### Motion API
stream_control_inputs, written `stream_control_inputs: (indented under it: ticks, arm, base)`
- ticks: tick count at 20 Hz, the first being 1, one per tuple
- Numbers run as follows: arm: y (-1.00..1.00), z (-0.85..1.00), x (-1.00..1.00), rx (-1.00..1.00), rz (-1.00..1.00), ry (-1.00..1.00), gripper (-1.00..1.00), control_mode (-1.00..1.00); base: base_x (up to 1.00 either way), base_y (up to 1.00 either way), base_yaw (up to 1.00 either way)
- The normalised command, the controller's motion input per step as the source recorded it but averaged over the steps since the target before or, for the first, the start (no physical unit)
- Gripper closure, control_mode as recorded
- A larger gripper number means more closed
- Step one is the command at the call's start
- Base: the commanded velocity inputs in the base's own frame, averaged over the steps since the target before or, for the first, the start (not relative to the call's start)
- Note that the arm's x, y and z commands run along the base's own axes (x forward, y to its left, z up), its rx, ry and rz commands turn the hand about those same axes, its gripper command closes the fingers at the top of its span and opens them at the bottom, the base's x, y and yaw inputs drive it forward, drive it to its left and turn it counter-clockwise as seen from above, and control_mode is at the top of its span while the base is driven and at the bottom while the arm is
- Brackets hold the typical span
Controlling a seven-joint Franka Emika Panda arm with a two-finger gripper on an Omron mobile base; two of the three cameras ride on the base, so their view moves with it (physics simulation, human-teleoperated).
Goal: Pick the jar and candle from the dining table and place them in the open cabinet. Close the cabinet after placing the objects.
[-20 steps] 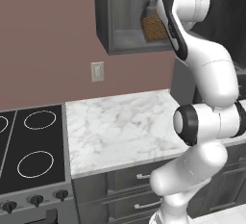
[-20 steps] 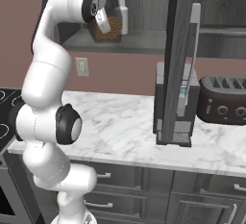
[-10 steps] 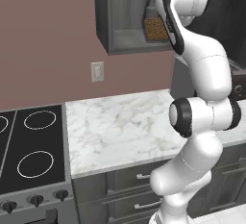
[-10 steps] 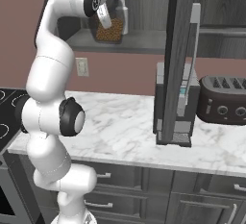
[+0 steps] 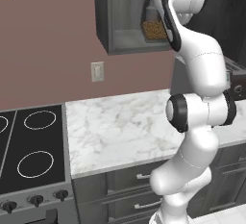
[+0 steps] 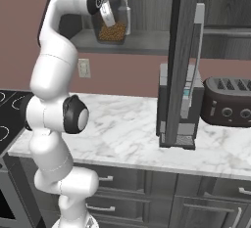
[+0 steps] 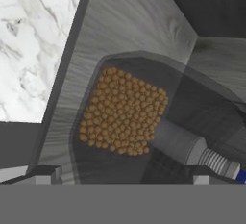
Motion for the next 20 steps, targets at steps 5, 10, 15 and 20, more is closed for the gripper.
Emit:
stream_control_inputs:
  ticks: [5, 10, 15, 20]
  arm:
    - [0.00, 0.00, 0.23, 0.00, 0.00, 0.00, -1.00, -1.00]
    - [-0.02, 0.00, 0.00, 0.01, 0.00, 0.00, -1.00, -1.00]
    - [0.00, 0.00, 0.02, 0.02, 0.00, 0.00, -1.00, -1.00]
    - [0.00, 0.02, 0.01, 0.03, 0.00, -0.02, -1.00, -1.00]
  base:
    - [0.00, 0.00, 0.00]
    - [0.00, 0.00, 0.00]
    - [0.00, 0.00, 0.00]
    - [0.00, 0.00, 0.00]
